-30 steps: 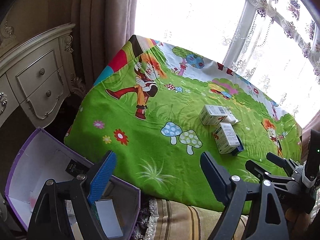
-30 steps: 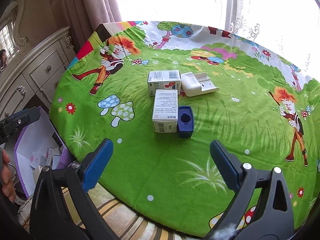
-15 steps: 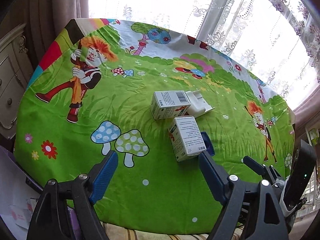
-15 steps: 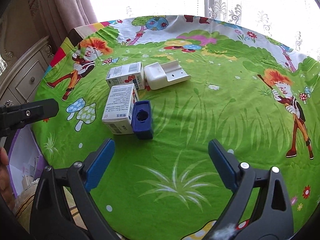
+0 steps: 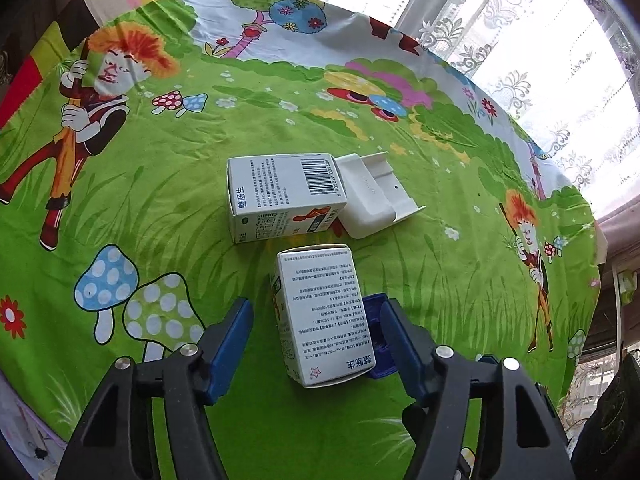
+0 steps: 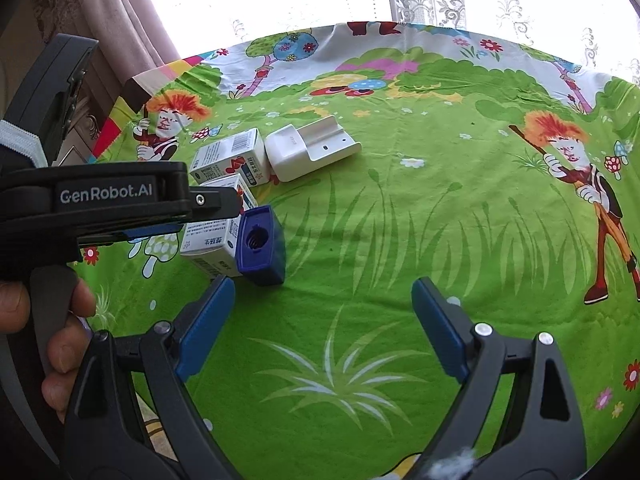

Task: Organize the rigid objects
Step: 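Grasp a white printed box with left tool while right tool grasps the dark blue holder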

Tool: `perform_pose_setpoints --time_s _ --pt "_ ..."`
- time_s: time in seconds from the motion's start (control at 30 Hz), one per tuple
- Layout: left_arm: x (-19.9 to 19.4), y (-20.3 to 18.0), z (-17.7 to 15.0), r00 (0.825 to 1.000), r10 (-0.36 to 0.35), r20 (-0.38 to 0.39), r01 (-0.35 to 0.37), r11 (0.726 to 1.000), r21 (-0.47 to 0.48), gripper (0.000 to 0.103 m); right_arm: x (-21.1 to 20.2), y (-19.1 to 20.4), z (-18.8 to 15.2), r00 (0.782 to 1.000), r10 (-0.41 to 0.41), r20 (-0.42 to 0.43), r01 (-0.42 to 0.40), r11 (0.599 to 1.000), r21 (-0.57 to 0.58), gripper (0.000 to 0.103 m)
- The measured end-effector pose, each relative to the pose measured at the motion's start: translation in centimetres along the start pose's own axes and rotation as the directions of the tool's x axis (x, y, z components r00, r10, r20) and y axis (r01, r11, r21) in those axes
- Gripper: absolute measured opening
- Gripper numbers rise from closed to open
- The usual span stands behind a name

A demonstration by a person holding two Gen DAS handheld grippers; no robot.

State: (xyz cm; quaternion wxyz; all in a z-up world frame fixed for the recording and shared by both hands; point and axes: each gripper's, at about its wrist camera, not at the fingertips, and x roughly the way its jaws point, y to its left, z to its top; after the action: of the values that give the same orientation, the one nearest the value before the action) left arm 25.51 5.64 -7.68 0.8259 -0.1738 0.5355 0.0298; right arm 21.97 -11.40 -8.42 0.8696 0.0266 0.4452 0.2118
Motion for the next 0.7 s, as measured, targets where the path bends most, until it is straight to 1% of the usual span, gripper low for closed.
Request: perform_pose_setpoints --time_s 0.03,0.1,0.2,0.23,0.33,0.4,0.43,0.63,0.7 --pt "0.3 0.1 0.1 1.000 0.005 -0.009 -0.005 1.000 -0.006 0.058 0.1 0.0 0.0 1.000 0.001 -0.001 -0.001 1.000 0.001 0.092" --pt "1.0 0.3 0.1 0.999 -0.016 -0.031 0.016 1.000 -0.015 0.053 0.2 0.0 0.0 1.000 0.003 -0.003 -0.003 1.000 -0.003 0.092" --pt "0.8 0.5 0.1 0.999 -0.027 -0.019 0.027 1.000 -0.012 0.047 0.5 0.5 0.0 1.000 0.007 -0.004 -0.007 1.000 -0.022 0.092" --pt "0.6 0.8 0.1 0.999 -0.037 -0.014 0.036 0.999 -0.024 0.045 0.6 0.6 0.0 1.000 0.007 -0.004 -0.007 1.000 -0.028 0.092" --pt "0.1 2.1 -0.1 0.996 -0.084 -0.003 0.084 0.994 -0.067 0.044 0.9 1.1 0.2 1.000 0.015 -0.002 -0.015 0.999 -0.040 0.087" --pt "-0.2 3.0 -0.3 0.992 -0.129 0.006 0.129 0.987 -0.101 0.044 1.2 1.7 0.3 1.000 0.022 -0.002 -0.022 0.998 -0.055 0.085" --pt "-0.4 3.3 -0.5 0.991 -0.136 0.015 0.137 0.984 -0.110 0.044 1.3 2.0 0.4 1.000 0.022 -0.002 -0.022 0.998 -0.067 0.085" --pt "-1.9 5.6 -1.4 0.988 -0.137 0.073 0.147 0.978 -0.149 0.044 3.0 3.9 0.9 1.000 0.018 -0.023 -0.021 0.994 -0.107 0.081" --pt "-2.3 6.3 -1.5 0.987 -0.131 0.092 0.144 0.977 -0.156 0.044 3.7 4.4 1.1 0.999 0.008 -0.032 -0.012 0.993 -0.117 0.076"
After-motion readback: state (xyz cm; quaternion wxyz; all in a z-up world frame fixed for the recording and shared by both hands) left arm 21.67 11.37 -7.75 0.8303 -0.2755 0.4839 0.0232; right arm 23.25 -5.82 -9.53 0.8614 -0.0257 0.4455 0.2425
